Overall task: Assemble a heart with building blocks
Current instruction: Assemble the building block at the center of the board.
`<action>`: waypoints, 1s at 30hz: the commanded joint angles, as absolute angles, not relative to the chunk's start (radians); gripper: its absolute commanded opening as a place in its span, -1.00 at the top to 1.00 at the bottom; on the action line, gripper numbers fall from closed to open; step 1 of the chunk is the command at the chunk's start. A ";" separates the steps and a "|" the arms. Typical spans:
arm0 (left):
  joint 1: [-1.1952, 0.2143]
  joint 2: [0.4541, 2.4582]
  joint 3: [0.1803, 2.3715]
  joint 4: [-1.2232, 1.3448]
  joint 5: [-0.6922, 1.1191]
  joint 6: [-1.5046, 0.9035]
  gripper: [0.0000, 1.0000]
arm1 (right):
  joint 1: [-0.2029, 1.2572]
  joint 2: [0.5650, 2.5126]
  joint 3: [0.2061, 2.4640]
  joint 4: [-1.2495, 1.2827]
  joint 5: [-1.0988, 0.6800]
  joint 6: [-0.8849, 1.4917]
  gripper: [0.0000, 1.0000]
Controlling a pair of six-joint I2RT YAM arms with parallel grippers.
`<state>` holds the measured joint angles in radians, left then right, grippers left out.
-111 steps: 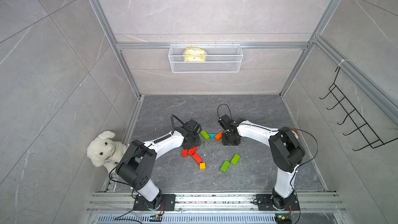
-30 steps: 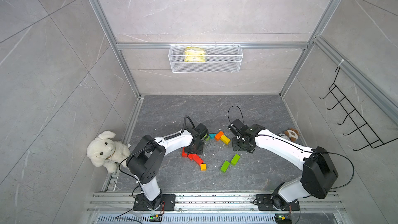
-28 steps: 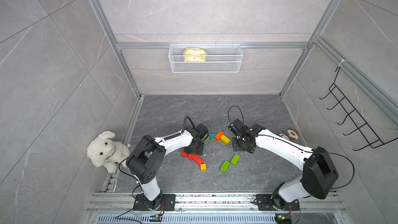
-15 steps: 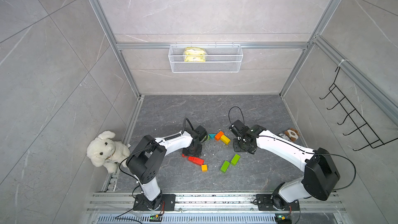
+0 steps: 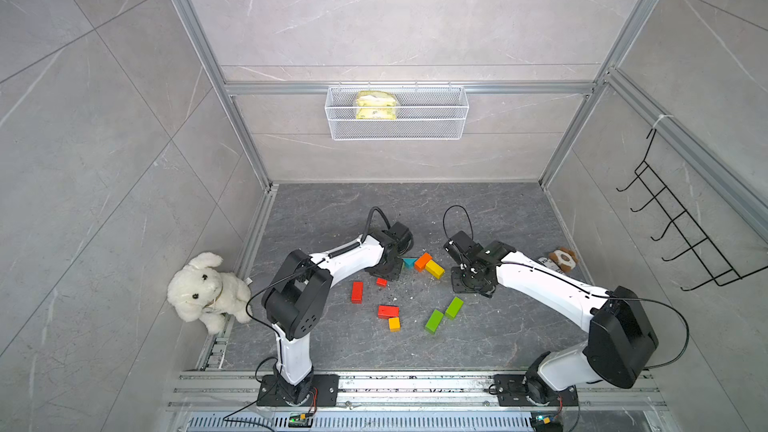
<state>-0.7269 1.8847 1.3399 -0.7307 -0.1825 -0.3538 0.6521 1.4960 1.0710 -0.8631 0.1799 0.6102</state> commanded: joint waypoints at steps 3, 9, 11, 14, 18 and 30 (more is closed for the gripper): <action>-0.729 1.959 1.368 -0.747 -0.182 -0.284 0.16 | 0.646 1.450 1.054 -0.871 0.198 0.620 0.12; -0.729 1.936 1.332 -0.737 -0.176 -0.282 0.02 | 0.641 1.425 1.043 -0.880 0.201 0.615 0.12; -0.728 1.922 1.326 -0.738 -0.180 -0.282 0.03 | 0.642 1.426 1.042 -0.878 0.200 0.615 0.12; -0.728 1.894 1.316 -0.737 -0.194 -0.276 0.18 | 0.641 1.425 1.043 -0.875 0.196 0.617 0.12; -0.722 1.885 1.304 -0.729 -0.216 -0.245 0.35 | 0.640 1.427 1.044 -0.870 0.195 0.617 0.12; -0.705 1.931 1.329 -0.669 -0.220 -0.126 0.49 | 0.641 1.430 1.043 -0.860 0.188 0.627 0.12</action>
<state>-0.7158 1.9324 1.3048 -0.6834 -0.2081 -0.1867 0.6437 1.4433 1.0557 -0.8635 0.1799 0.6106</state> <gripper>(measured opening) 0.335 0.439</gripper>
